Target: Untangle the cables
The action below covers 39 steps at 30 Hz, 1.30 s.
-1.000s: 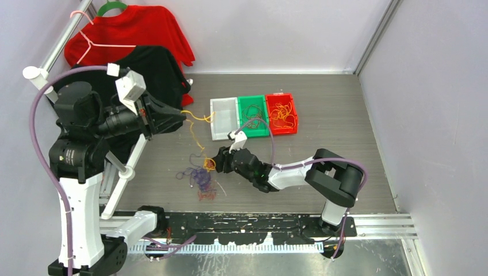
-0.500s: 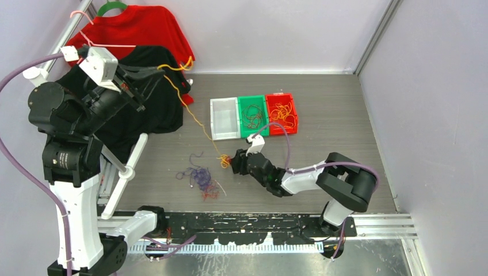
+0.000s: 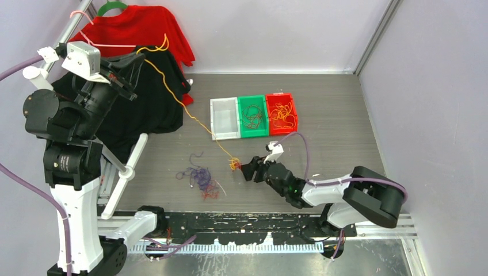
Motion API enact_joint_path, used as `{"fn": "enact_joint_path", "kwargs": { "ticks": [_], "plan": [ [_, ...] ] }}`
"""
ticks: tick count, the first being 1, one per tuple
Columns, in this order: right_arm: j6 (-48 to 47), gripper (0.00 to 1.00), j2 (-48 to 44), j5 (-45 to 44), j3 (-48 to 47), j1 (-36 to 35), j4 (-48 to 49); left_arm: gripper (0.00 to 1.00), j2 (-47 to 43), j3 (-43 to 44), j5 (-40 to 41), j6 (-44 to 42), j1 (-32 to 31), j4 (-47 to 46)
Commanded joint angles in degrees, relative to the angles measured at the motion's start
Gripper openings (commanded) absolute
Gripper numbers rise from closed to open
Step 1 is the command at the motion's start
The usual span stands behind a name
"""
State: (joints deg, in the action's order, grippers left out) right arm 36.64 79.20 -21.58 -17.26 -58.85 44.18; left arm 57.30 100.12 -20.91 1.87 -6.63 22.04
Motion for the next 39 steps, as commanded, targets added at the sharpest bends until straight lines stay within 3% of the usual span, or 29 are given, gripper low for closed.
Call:
{"fn": "enact_joint_path", "kwargs": {
  "ticks": [1,4,8,13,22,29,39],
  "plan": [
    [1.5,0.63,-6.5,6.1,2.4,0.1,7.6,0.0,-0.7,-0.8,-0.1,-0.1,-0.1,-2.1],
    [0.5,0.66,-11.1,12.2,1.5,0.1,8.3,0.0,-1.2,-3.8,-7.8,2.8,-0.1,3.2],
    [-2.3,0.74,-15.3,19.3,-6.6,0.1,-2.6,0.0,-3.1,-11.1,-16.0,6.8,-0.1,5.4],
    [-3.7,0.8,-15.2,24.5,-15.2,0.1,-8.8,0.0,-3.5,-14.3,-21.0,8.0,-0.3,8.3],
    [-16.0,0.92,-3.7,25.0,-24.8,0.0,-7.2,0.0,-3.4,-11.8,-24.2,8.3,-0.4,9.9],
    [-19.5,0.9,8.0,29.6,-31.3,0.0,-9.5,0.0,-4.4,-11.5,-24.1,7.4,-0.4,10.3],
    [-15.2,0.7,13.5,36.3,-27.4,-0.8,-2.7,0.0,-5.6,-15.2,-17.9,1.1,-0.4,11.9]
  ]
}}
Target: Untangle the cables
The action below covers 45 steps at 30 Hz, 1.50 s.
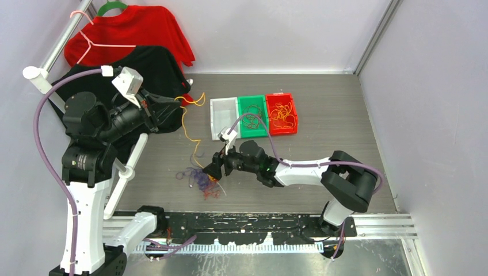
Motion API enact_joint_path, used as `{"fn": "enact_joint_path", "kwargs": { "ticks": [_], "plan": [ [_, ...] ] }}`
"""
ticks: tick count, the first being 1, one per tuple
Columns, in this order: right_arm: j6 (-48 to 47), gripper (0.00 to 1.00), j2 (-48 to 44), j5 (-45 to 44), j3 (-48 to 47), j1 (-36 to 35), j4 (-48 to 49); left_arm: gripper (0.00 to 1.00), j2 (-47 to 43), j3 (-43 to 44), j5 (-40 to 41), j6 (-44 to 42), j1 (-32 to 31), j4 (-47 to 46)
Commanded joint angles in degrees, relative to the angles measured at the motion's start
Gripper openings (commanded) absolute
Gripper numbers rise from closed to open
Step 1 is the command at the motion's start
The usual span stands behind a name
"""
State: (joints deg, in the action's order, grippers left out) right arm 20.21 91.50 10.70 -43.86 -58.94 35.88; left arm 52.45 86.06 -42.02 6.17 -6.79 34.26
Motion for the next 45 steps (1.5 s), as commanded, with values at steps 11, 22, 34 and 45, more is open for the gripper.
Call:
{"fn": "enact_joint_path", "kwargs": {
  "ticks": [11,22,34,45],
  "plan": [
    [0.4,0.26,6.1,1.0,-4.0,-1.4,5.1,0.0,-1.4,-4.5,7.4,-7.5,-0.3,1.1],
    [-4.7,0.01,-6.4,3.3,-4.2,-0.8,-4.3,0.68,-3.5,-20.2,9.4,-31.6,-0.2,15.1],
    [-8.5,0.01,-10.2,11.2,-9.5,0.2,-16.8,0.72,-1.9,-18.7,-10.7,-57.5,-1.6,39.9],
    [0.6,0.01,-7.5,25.5,-14.5,0.3,-14.4,0.62,-5.1,-24.1,-13.0,-59.0,-6.7,33.2]
  ]
}}
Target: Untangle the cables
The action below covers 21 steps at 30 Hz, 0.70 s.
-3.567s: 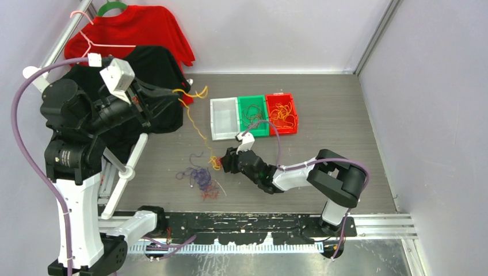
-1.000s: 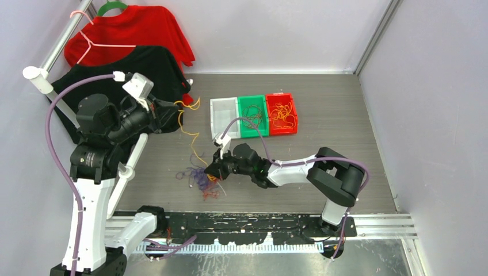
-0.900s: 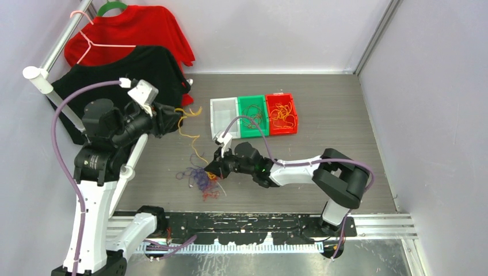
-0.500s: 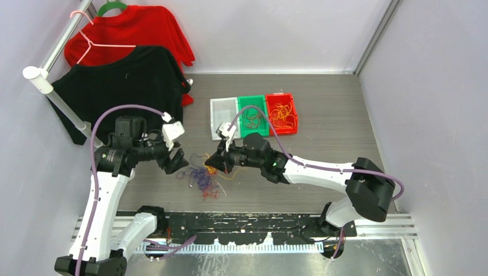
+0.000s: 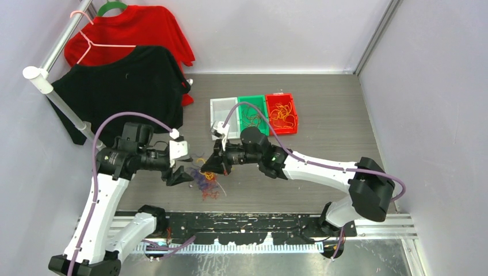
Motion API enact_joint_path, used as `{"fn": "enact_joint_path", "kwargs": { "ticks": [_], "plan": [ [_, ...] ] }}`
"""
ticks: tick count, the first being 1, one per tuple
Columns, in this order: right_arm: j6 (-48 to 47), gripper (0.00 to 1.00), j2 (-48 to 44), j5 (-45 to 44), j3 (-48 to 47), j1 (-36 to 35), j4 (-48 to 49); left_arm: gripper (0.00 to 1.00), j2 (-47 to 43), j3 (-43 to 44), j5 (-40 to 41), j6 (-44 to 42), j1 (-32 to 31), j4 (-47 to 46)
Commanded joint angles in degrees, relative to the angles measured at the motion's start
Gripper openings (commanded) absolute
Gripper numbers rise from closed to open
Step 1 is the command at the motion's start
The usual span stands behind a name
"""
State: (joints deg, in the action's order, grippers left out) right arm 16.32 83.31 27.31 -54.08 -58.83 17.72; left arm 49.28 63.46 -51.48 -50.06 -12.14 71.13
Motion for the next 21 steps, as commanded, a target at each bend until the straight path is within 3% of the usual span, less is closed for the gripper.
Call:
{"fn": "enact_joint_path", "kwargs": {
  "ticks": [1,9,16,21],
  "plan": [
    [5.3,0.01,1.2,10.4,-5.0,0.1,3.3,0.61,-2.3,-1.6,-3.1,-3.2,-1.9,-4.4],
    [7.6,0.01,3.5,15.0,-7.9,0.2,2.1,0.52,-1.2,-0.4,-0.6,-5.2,-4.9,-6.9],
    [8.3,0.02,3.6,16.6,-7.7,0.2,2.1,0.12,-3.0,-2.3,2.3,-4.0,-6.7,-11.6],
    [10.6,0.02,3.8,18.6,-6.6,0.4,4.7,0.12,-6.4,-4.6,4.5,-1.9,-7.9,-17.8]
  ]
}}
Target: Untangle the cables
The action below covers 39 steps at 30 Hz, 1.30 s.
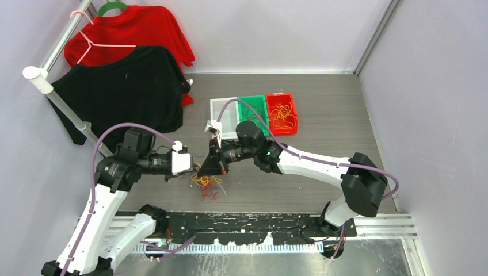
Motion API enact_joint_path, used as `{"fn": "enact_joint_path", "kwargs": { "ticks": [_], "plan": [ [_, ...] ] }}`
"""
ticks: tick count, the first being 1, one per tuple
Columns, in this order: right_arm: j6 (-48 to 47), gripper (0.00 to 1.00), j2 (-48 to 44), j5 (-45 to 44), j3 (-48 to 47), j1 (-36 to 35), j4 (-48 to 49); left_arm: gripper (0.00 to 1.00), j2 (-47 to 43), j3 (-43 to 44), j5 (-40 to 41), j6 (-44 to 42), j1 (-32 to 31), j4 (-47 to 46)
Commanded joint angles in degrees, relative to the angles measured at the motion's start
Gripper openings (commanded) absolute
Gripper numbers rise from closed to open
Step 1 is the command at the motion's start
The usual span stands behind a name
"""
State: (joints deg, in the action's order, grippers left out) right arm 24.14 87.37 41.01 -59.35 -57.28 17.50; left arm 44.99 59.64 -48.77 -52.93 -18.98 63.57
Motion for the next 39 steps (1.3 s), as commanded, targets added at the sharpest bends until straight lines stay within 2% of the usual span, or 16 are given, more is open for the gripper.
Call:
{"fn": "enact_joint_path", "kwargs": {
  "ticks": [1,3,6,9,10,15,20,24,27,30,34,37,39],
  "plan": [
    [3.2,0.02,-0.3,5.1,-1.2,-1.0,5.3,0.14,-2.4,-1.1,2.8,1.0,-1.3,-11.0],
    [3.8,0.02,-0.4,5.4,-0.6,-0.7,5.9,0.21,-2.5,-1.1,4.3,0.2,-1.5,-11.2],
    [4.3,0.02,-0.5,6.2,-0.2,-0.6,6.5,0.25,-1.7,-0.3,4.3,-0.9,-1.6,-9.7],
    [5.1,0.02,-0.6,7.0,-0.3,-0.6,6.3,0.49,-0.4,0.8,4.1,-2.9,-1.9,-7.1],
    [5.1,0.02,-0.7,7.3,-0.3,-0.5,6.2,0.53,-0.4,0.7,4.1,-4.0,-2.0,-6.6],
    [4.9,0.02,-1.5,7.3,0.1,-0.4,5.2,0.54,-2.0,0.2,5.4,-6.4,-2.2,-6.4],
    [5.5,0.02,-0.9,7.4,-0.6,-0.3,5.6,0.5,-2.3,0.0,2.9,-4.6,-2.5,-6.7],
    [8.3,0.05,-0.1,6.6,-0.5,-0.3,9.7,0.4,-2.1,0.0,2.2,-1.5,-3.1,-8.9],
    [12.3,0.08,0.5,5.0,1.1,-0.4,17.0,0.24,-2.0,0.1,2.0,1.4,-3.4,-11.0],
    [17.2,0.11,2.0,3.7,2.1,-0.3,24.0,0.01,-3.1,-0.6,3.2,6.3,-3.4,-16.9],
    [24.6,0.22,4.9,0.8,3.6,-0.3,36.0,0.0,-4.3,-1.7,6.0,14.9,-3.6,-27.9],
    [27.8,0.39,6.6,-4.5,4.2,-0.3,42.8,0.0,-3.7,-0.9,8.6,18.6,-4.0,-30.3],
    [29.2,0.43,7.7,-8.3,4.9,-0.4,47.8,0.0,-3.0,-0.2,10.0,19.5,-4.3,-30.6]
  ]
}}
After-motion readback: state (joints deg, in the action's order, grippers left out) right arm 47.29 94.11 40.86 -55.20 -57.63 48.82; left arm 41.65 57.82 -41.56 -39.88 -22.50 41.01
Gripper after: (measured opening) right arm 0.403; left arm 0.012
